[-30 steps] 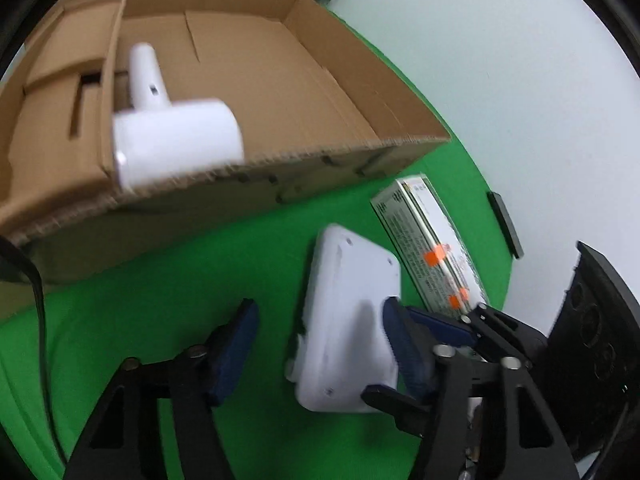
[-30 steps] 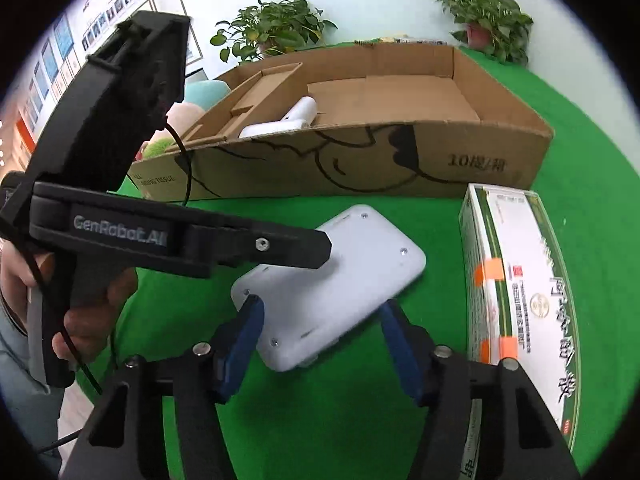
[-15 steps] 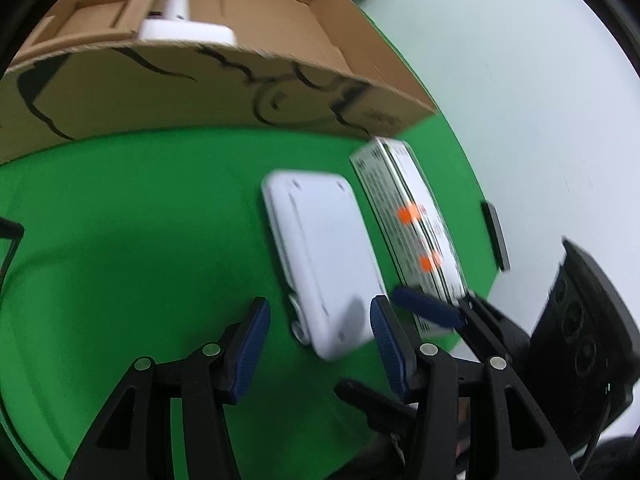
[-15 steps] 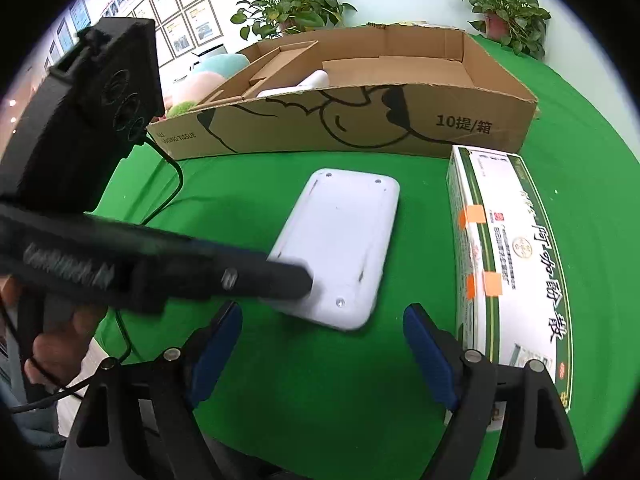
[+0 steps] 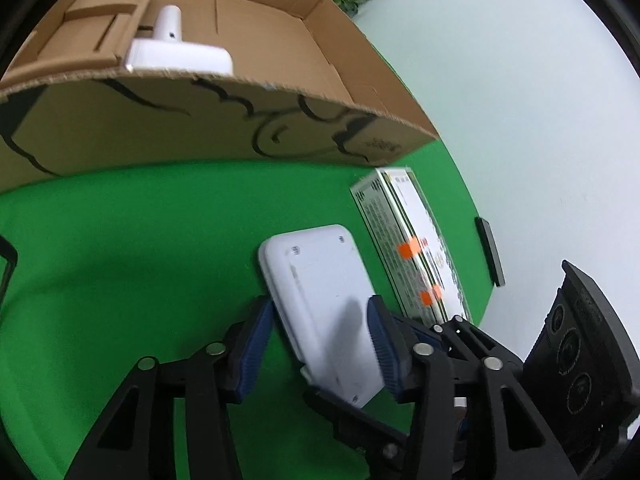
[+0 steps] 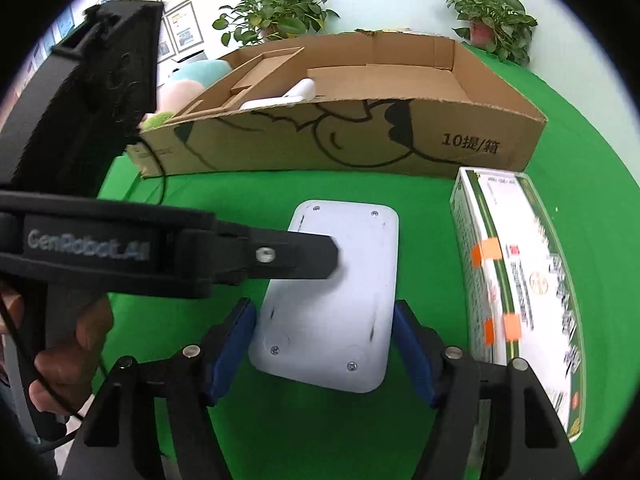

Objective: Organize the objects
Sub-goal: 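Close the right tool on the white rectangular device, then lift the white device with the right tool and carry it over the box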

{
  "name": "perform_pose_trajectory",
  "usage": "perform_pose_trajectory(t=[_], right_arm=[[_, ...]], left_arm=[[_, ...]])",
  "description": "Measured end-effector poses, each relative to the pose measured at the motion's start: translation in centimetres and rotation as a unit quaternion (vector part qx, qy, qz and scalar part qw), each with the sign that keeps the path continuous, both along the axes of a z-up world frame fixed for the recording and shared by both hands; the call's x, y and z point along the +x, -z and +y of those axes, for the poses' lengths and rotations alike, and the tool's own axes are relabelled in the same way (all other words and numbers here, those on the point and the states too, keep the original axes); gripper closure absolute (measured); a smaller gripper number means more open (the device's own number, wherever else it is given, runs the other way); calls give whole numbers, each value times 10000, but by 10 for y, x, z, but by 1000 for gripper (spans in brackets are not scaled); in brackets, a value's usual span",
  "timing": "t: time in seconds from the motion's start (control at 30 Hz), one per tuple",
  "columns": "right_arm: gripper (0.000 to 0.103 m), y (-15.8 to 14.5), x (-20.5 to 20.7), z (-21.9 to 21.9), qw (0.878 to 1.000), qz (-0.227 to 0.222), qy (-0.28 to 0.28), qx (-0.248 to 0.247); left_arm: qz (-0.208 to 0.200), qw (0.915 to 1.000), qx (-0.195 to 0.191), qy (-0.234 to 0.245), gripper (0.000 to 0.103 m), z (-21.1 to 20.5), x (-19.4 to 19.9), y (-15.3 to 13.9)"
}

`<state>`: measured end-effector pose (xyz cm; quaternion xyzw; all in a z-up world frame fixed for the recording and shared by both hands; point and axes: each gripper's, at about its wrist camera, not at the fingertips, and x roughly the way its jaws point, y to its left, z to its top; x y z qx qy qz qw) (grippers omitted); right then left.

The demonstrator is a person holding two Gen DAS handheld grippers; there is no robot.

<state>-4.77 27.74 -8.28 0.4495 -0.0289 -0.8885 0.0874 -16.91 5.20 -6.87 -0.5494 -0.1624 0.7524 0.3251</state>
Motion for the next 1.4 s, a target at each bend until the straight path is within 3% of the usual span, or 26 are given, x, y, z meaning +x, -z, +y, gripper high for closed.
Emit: perform_pose_trajectory(t=[0.13,0.33,0.47,0.9,1.4], right_arm=[[35,1,14,0,10000,14,42,-2],[36,0,17,2,10000,21,66,-27],[36,-8,22,2,9997,186,130,-90],[37,-92,11,1,9898,1404,228,13],[37,-175,-31,-1,9728,2298,179,238]], left_arm=[[-47,9999,-6,-135,71,-7,12,2],[-143,9996,7,-241,74,-14,16,-2],[11,9997,50,-259,77,-22,16,-15],[1377,9898,82,-344,79,-31,16,-121],[2335,9718,63,-334,80,-26,-21,-254]])
